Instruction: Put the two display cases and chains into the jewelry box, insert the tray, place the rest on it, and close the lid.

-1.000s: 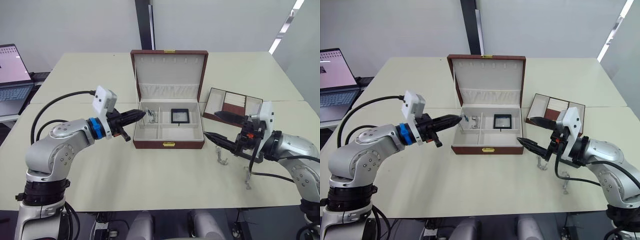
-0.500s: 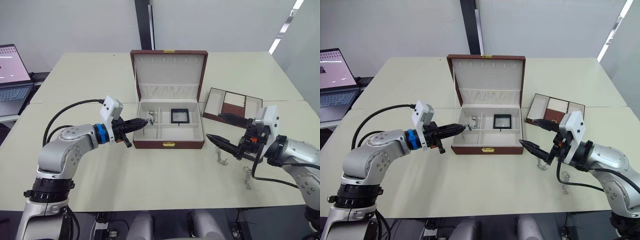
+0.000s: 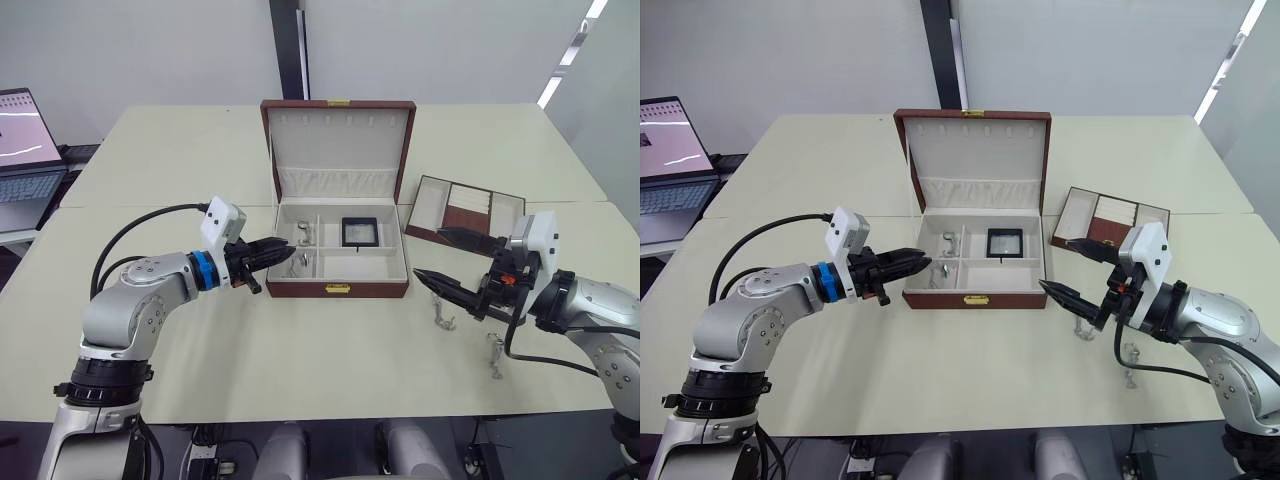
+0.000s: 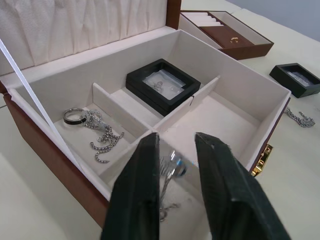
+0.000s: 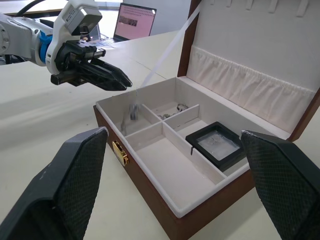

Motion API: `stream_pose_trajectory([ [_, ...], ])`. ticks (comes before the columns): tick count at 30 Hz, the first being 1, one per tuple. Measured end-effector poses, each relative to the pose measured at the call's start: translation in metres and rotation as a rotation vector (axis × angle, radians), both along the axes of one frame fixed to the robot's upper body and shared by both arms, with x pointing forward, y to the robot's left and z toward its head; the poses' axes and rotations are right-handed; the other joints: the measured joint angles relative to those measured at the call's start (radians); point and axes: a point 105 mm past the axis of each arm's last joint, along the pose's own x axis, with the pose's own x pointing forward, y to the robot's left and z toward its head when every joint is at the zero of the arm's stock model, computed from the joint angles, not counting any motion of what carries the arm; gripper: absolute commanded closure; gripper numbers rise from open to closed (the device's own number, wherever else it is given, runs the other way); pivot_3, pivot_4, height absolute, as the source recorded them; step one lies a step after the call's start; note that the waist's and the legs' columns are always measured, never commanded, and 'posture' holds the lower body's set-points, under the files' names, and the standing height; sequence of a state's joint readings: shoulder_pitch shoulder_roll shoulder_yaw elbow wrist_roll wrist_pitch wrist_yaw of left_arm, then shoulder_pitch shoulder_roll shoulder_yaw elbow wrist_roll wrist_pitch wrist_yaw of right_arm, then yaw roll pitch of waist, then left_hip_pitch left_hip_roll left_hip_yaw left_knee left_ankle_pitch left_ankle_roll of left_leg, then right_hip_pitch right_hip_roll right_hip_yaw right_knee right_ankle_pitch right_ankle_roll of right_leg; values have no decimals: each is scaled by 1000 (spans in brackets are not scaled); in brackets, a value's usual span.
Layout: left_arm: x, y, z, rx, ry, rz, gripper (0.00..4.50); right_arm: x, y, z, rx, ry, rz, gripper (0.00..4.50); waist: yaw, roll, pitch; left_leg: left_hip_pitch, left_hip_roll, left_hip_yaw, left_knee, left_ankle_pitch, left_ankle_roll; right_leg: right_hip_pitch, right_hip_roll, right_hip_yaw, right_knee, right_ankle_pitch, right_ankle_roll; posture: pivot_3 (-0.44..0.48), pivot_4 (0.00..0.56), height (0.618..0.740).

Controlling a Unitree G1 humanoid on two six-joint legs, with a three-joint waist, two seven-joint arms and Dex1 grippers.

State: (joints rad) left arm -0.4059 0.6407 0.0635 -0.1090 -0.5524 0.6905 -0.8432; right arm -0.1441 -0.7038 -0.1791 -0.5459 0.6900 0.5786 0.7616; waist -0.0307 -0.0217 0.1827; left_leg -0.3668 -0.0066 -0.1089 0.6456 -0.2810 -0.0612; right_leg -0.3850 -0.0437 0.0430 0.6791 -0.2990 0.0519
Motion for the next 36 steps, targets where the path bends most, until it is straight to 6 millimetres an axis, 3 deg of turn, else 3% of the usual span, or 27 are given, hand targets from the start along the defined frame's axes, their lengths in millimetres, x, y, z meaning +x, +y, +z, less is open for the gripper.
stream_pose_trajectory([
  [8, 0, 0, -1, -3, 8, -1, 18, 0, -1, 0, -15, 1, 4, 0, 0, 0, 0, 0, 0, 0, 0, 0, 0, 0, 0, 0, 0, 0, 0, 0, 150, 740],
  [12, -6, 2, 6, -58, 29, -13, 18, 0, -12, 0, -31, 8, -18, 0, 0, 0, 0, 0, 0, 0, 0, 0, 0, 0, 0, 0, 0, 0, 0, 0, 150, 740],
  [17, -16, 43, 14, -38, 24, 85, 18, 8, -61, -17, -26, 88, -167, 0, -1, 0, 0, 0, 0, 0, 0, 0, 0, 0, 0, 0, 0, 0, 0, 0, 150, 740],
  [26, -37, 118, -10, 45, 33, 379, 18, 18, -143, -54, -12, 178, -426, 0, -2, 0, 0, 1, 1, 1, -1, 0, 0, 0, 0, 1, 0, 0, 0, 0, 150, 740],
  [36, -57, 190, -36, 62, -17, 741, 18, 34, -195, -77, 3, 164, -640, 0, -2, 0, 0, 1, 1, 2, -1, 0, 0, 0, 0, 1, 0, 0, 0, 0, 150, 740],
])
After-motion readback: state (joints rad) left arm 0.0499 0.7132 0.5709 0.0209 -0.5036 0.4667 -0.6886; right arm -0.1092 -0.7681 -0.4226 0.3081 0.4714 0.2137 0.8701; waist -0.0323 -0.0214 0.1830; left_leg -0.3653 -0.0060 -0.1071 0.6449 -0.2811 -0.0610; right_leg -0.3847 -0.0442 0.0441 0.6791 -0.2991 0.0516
